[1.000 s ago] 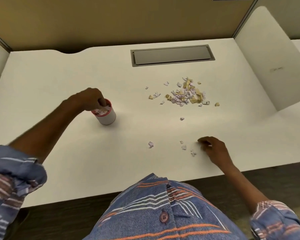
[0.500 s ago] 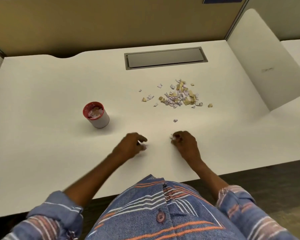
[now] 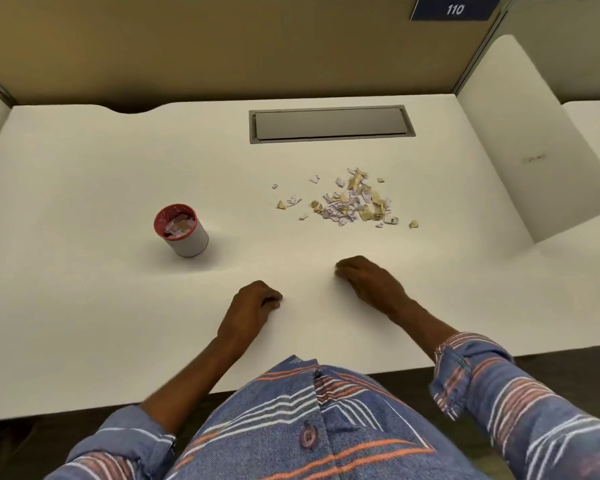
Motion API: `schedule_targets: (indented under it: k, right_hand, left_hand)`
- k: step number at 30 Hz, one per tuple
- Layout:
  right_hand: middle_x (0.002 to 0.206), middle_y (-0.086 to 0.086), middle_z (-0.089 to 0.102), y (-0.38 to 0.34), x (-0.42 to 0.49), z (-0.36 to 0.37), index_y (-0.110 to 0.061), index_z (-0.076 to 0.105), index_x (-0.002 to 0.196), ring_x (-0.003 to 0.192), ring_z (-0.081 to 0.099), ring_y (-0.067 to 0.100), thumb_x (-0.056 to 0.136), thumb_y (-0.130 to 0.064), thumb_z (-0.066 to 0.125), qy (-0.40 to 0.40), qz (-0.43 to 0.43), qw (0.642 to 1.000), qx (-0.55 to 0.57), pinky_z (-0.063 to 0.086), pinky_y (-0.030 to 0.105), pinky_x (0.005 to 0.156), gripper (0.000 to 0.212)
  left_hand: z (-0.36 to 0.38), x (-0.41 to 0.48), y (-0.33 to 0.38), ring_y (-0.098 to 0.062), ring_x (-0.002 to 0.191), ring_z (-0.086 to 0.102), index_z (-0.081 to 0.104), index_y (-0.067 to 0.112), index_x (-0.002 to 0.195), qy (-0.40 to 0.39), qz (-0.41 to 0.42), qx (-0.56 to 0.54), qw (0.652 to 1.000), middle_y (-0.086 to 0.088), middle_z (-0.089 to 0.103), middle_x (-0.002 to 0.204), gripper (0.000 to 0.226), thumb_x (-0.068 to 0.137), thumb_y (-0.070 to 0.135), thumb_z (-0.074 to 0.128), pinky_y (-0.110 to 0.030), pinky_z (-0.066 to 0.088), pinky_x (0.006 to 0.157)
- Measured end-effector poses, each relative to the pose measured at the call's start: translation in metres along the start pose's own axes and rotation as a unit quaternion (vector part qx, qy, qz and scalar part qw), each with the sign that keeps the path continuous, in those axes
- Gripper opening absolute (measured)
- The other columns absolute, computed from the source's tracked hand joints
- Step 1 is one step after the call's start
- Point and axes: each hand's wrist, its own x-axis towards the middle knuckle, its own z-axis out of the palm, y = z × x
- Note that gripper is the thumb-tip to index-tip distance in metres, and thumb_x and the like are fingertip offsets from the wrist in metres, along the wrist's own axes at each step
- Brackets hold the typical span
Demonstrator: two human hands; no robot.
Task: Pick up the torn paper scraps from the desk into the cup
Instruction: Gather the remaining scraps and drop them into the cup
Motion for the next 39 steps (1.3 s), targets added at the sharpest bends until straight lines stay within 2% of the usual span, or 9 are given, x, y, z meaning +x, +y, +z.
schedule_targets:
  k: [4,9,12,16,20,25,28,32,39]
  right_hand:
    - [0.143,0.008,0.053,0.042,0.013,-0.028,-0.013,0.064,0.13,0.131,0.052,0.027,0.098,-0.019,0.058,0.059,0.09,0.994,-0.013,0.047,0.04,0.106,0.033]
    - [0.163,0.016,0.018,0.075,0.04,-0.045,-0.009,0.031,0.153,0.151,0.018,0.033,0.095,-0.033,0.065,0.016,0.162,0.986,0.022,0.022,0.043,0.122,0.071]
    - [0.159,0.019,0.029,0.074,0.048,-0.04,-0.004,0.036,0.15,0.147,0.027,0.034,0.099,-0.032,0.058,0.0,0.164,0.986,0.012,0.024,0.041,0.121,0.062]
    - [0.144,0.014,0.051,0.062,0.037,-0.026,-0.009,0.054,0.137,0.133,0.045,0.031,0.102,-0.023,0.049,0.02,0.123,0.992,-0.012,0.043,0.042,0.107,0.039]
    - [0.124,0.003,0.061,0.051,0.01,-0.013,-0.014,0.065,0.118,0.116,0.056,0.026,0.1,-0.022,0.052,0.033,0.062,0.997,-0.018,0.055,0.042,0.081,0.024]
    - [0.119,-0.003,0.056,0.053,0.005,-0.015,-0.016,0.06,0.108,0.104,0.058,0.022,0.095,-0.03,0.059,0.032,0.06,0.997,0.038,0.055,0.041,0.073,0.019]
    - [0.143,-0.006,0.045,0.063,0.017,-0.022,-0.022,0.052,0.132,0.126,0.05,0.018,0.091,-0.033,0.066,0.04,0.084,0.991,0.099,0.052,0.034,0.097,0.044]
    - [0.165,0.006,0.018,0.063,0.048,-0.027,-0.016,0.027,0.155,0.152,0.017,0.02,0.095,-0.041,0.062,0.02,0.057,0.995,0.077,0.022,0.028,0.119,0.074]
    - [0.154,0.014,0.04,0.05,0.078,-0.019,-0.004,0.043,0.146,0.144,0.036,0.029,0.098,-0.028,0.058,-0.018,0.01,0.999,0.047,0.036,0.038,0.116,0.056]
  left_hand:
    - [0.01,0.002,0.0,-0.011,0.093,0.064,0.077,0.015,0.101,0.04,-0.007,-0.002,0.999,0.003,0.072,0.096,0.015,0.089,0.014,0.069,-0.006,0.036,0.081]
    - [0.015,0.026,0.005,-0.012,0.1,0.059,0.07,0.018,0.115,0.042,-0.012,0.009,0.999,0.008,0.069,0.097,0.022,0.095,0.014,0.06,-0.012,0.036,0.085]
    - [0.011,0.051,0.014,-0.01,0.103,0.056,0.066,0.021,0.12,0.048,-0.012,0.021,0.999,0.01,0.07,0.097,0.027,0.095,0.014,0.056,-0.013,0.035,0.084]
    - [-0.002,0.095,0.031,-0.016,0.105,0.053,0.063,0.024,0.122,0.064,-0.017,0.043,0.997,0.01,0.071,0.094,0.039,0.085,0.014,0.068,-0.026,0.045,0.085]
    - [-0.019,0.144,0.047,-0.029,0.129,0.039,0.047,0.021,0.141,0.035,-0.065,0.152,0.986,-0.005,0.048,0.135,0.086,0.066,0.039,0.085,-0.041,0.043,0.1]
    - [-0.027,0.191,0.056,-0.031,0.152,-0.005,0.012,0.023,0.157,-0.074,-0.08,0.17,0.979,-0.008,0.004,0.164,0.113,0.071,0.046,0.082,-0.045,0.011,0.123]
    - [-0.019,0.207,0.06,-0.032,0.152,-0.009,0.009,0.021,0.157,-0.143,-0.008,0.132,0.981,-0.011,-0.004,0.164,0.099,0.084,0.037,0.074,-0.045,0.005,0.123]
    - [-0.001,0.198,0.07,-0.035,0.151,0.009,0.027,0.0,0.15,-0.116,0.12,0.093,0.982,-0.022,0.015,0.16,0.06,0.095,0.002,0.053,-0.037,0.006,0.124]
    - [0.03,0.166,0.059,-0.034,0.132,0.049,0.066,0.001,0.123,0.039,0.152,0.046,0.987,-0.017,0.059,0.135,0.033,0.091,-0.004,0.057,-0.044,0.039,0.112]
